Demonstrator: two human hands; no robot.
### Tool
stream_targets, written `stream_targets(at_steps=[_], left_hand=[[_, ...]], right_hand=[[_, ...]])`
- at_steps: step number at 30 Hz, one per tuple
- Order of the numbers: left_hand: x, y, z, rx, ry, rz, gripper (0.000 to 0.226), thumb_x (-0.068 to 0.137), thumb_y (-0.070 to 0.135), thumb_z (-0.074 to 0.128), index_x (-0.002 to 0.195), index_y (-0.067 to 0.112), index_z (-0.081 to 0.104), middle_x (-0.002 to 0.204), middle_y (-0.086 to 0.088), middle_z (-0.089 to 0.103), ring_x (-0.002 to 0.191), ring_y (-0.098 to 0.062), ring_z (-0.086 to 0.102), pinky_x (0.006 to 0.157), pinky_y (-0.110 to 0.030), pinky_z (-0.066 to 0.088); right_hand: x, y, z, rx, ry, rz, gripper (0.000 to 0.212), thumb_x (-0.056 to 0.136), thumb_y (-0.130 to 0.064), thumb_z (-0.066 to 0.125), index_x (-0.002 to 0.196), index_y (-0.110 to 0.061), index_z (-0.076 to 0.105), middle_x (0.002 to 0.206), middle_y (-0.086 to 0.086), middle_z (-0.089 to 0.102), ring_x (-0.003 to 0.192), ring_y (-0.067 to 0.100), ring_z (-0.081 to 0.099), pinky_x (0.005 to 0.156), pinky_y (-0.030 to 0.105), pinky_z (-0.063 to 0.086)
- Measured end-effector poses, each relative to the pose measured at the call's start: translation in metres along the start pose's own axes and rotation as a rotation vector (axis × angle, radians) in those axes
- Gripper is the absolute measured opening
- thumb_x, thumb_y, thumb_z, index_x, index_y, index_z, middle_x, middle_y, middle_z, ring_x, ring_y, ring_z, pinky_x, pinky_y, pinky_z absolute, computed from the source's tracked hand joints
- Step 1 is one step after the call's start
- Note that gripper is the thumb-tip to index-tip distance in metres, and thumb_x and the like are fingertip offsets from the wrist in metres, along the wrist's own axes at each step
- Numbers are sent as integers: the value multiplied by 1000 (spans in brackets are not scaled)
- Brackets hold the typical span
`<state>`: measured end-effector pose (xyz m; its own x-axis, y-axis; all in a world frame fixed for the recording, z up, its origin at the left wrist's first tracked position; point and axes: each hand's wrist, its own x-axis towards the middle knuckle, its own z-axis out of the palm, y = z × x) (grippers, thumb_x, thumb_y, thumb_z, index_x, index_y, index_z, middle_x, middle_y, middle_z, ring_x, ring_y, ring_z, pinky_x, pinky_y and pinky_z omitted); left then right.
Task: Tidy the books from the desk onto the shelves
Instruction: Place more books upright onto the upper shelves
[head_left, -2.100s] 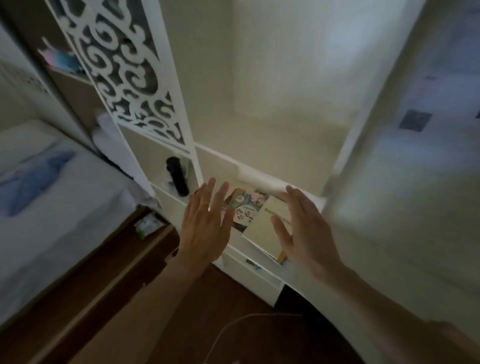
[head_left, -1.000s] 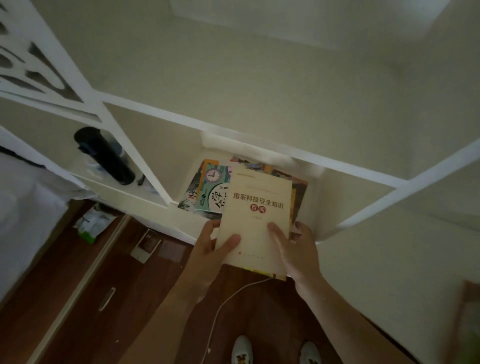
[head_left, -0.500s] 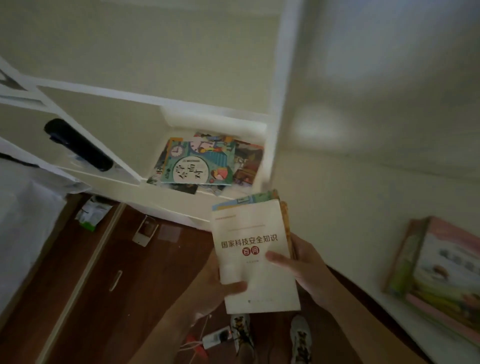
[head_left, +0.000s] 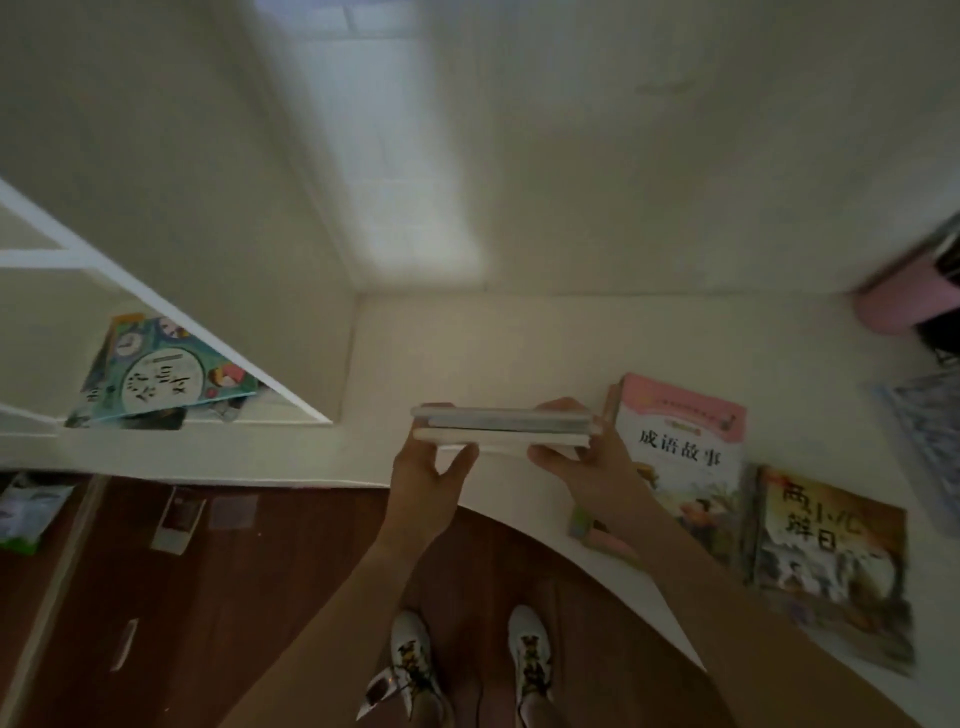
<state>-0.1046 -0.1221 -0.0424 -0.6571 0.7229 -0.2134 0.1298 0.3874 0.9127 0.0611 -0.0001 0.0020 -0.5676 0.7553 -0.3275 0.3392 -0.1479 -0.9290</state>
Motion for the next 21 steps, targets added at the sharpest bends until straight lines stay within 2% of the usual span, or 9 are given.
stream_targets(at_steps=[2,5,7,10,13,15,17,19,21], left_hand=[[3,-2,3,-56,-1,-36,56,84,13,80,135,15,58,131,4,66,129,-11,59,114,-47,45],[10,5,2,-107,-7,-21,68,75,9,80,137,22,56,137,5,63,134,-12,55,116,-42,42],[15,10,3,-143,-45,1,71,72,6,79,135,29,56,139,5,62,136,-14,53,115,-39,42],[13,10,8,-176,-75,-36,71,75,7,81,137,29,55,135,5,64,130,-12,58,113,-44,46],[8,17,8,-104,-103,-42,60,86,7,80,133,31,53,127,7,67,120,-7,63,106,-46,52],[7,40,2,8,-153,7,58,89,14,78,135,31,49,126,10,65,117,-4,63,97,-37,55],[5,72,-1,93,-221,25,55,88,23,79,133,29,48,123,13,65,112,-3,64,91,-32,56],[2,104,12,135,-265,-14,58,85,32,82,130,29,46,118,15,66,104,-3,67,84,-30,59],[-1,122,42,171,-336,-64,63,84,38,82,133,27,43,117,13,67,98,-7,69,78,-28,61]], right_hand=[[5,8,1,24,-25,-9,31,89,5,68,108,-20,66,100,-1,71,101,11,66,88,29,53],[11,16,7,81,-38,-4,49,85,15,64,117,-20,62,112,-4,69,112,8,63,92,24,53],[14,22,11,114,-17,20,55,83,20,61,115,-25,61,111,-5,69,110,6,63,91,21,53],[17,28,17,132,17,52,45,88,11,66,108,-29,59,105,-14,68,104,6,65,82,13,53],[11,23,18,136,22,73,36,92,-3,69,122,-20,59,107,-17,65,103,-3,63,77,9,51],[1,12,7,157,40,52,44,93,-7,69,132,-19,52,114,-13,65,102,-8,63,80,12,53],[-14,0,-11,145,77,46,45,93,-11,70,129,-23,46,117,-10,66,104,1,66,84,23,58],[-31,-8,-35,166,183,80,45,92,-15,71,125,-24,41,116,-8,65,100,9,69,76,31,62],[-45,-8,-62,171,307,155,45,92,-21,71,126,-24,44,117,-8,65,97,13,70,70,33,63]])
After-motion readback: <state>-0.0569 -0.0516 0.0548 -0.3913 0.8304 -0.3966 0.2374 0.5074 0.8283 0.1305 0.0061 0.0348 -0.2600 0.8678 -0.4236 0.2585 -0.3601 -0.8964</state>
